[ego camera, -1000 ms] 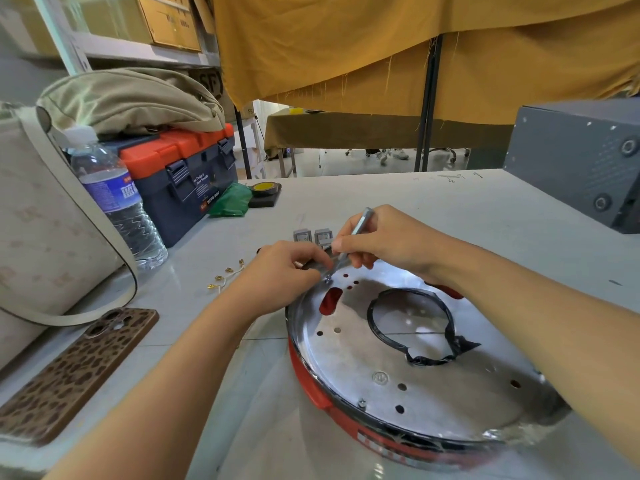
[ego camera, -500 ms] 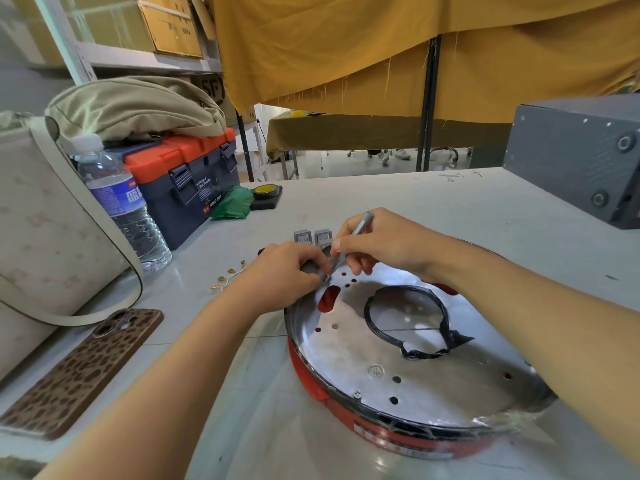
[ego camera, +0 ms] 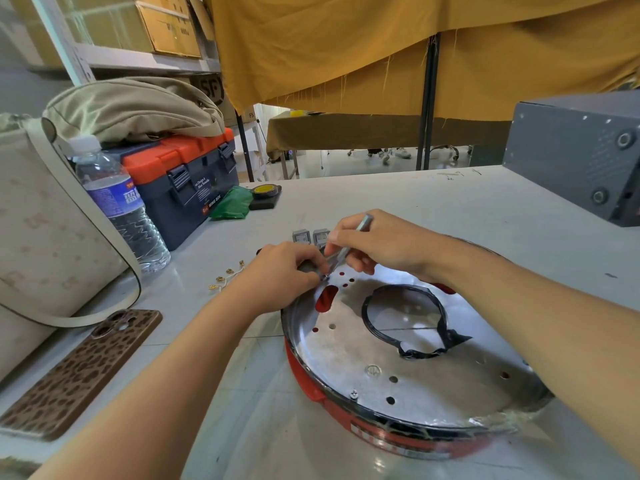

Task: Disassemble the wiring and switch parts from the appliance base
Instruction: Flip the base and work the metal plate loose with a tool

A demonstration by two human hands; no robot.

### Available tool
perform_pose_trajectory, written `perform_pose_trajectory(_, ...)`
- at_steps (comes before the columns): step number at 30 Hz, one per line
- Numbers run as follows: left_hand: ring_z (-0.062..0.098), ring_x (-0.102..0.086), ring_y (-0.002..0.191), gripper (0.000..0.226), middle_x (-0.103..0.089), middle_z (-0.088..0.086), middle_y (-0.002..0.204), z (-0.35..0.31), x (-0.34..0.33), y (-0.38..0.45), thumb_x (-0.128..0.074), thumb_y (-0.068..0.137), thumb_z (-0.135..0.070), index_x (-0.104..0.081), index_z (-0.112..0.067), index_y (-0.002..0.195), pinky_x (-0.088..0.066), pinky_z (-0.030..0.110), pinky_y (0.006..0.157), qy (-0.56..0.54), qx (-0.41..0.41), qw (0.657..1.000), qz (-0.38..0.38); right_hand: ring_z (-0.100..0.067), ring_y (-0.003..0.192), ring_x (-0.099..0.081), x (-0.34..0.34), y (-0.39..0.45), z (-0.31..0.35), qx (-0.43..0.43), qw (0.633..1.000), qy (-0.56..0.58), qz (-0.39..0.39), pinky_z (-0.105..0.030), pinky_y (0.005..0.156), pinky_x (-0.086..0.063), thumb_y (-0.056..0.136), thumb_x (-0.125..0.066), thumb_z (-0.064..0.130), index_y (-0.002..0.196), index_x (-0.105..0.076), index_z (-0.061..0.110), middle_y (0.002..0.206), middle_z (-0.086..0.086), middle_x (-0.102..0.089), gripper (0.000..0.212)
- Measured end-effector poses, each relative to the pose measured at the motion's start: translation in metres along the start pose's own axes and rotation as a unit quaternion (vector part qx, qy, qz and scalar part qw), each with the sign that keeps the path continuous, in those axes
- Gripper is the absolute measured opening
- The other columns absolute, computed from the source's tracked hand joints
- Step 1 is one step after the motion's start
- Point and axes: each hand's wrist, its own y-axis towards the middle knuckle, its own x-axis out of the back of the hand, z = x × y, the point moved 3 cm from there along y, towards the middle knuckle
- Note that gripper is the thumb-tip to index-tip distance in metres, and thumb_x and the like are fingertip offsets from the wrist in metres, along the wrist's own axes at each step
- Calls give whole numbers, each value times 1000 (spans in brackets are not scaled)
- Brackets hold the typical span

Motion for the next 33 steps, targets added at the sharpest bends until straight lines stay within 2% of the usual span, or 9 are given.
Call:
perform_pose_trajectory(5,7,-55,75,14,-62,-3,98,-2,0,0,-53,91,-26,-61,-38,92,-46,17,60,1,2,1000,6,-11,46,-51,1,1,-2,-18,1000,19,5,-21,51,-45,96,-48,13,91,-64,-6,51,-5,-61,25)
perform_pose_trajectory(14,10,-56,75,11,-60,-8,88,-1,-1,0,-55,90,-31,-61,-40,90,-48,24,63,7,-4,1000,12,-5,50,-50,1,2,0,3,1000,20,-14,-16,51,-44,92,-52,10,73,-71,9,53,-2,-56,27)
perform_pose_trajectory(17,8,-53,70,15,-57,-12,80,-3,0,0,-58,90,-32,-57,-43,79,-40,21,55,5,-7,1000,13,-4,51,-51,1,2,0,2,1000,15,-11,-16,52,-44,92,-51,11,73,-71,10,55,-2,-57,28)
perform_pose_trajectory(21,8,-49,65,24,-54,-11,72,-4,1,0,-61,88,-33,-52,-41,67,-37,22,55,9,-11,1000,11,-2,51,-51,0,2,1,1,1000,14,-8,-14,51,-44,93,-49,12,73,-71,11,54,1,-57,29)
perform_pose_trajectory(25,12,-50,67,23,-56,-7,75,-5,1,0,-61,88,-32,-53,-40,69,-40,26,59,-1,-17,1000,7,-2,51,-50,1,1,2,2,1000,10,-17,-14,51,-44,93,-48,12,74,-70,10,54,-1,-56,29)
perform_pose_trajectory(28,18,-56,77,12,-62,-2,85,-5,1,0,-60,89,-32,-61,-37,78,-46,32,69,-7,-19,1000,-7,-4,49,-48,2,1,4,9,999,9,-33,-15,51,-42,95,-48,14,71,-68,11,49,2,-54,31)
perform_pose_trajectory(30,14,-58,81,9,-63,-5,89,-3,1,-1,-59,90,-31,-66,-32,85,-48,30,72,-17,-16,999,-23,-4,47,-47,4,0,5,15,998,19,-56,-15,50,-41,96,-48,16,70,-67,11,45,5,-52,33)
perform_pose_trajectory(33,0,-53,82,9,-59,-18,87,-1,2,-3,-59,90,-29,-65,-32,84,-42,17,67,-49,-18,997,-61,-4,47,-47,9,-2,9,27,994,25,-102,-17,55,-42,97,-48,20,74,-66,8,46,3,-51,31)
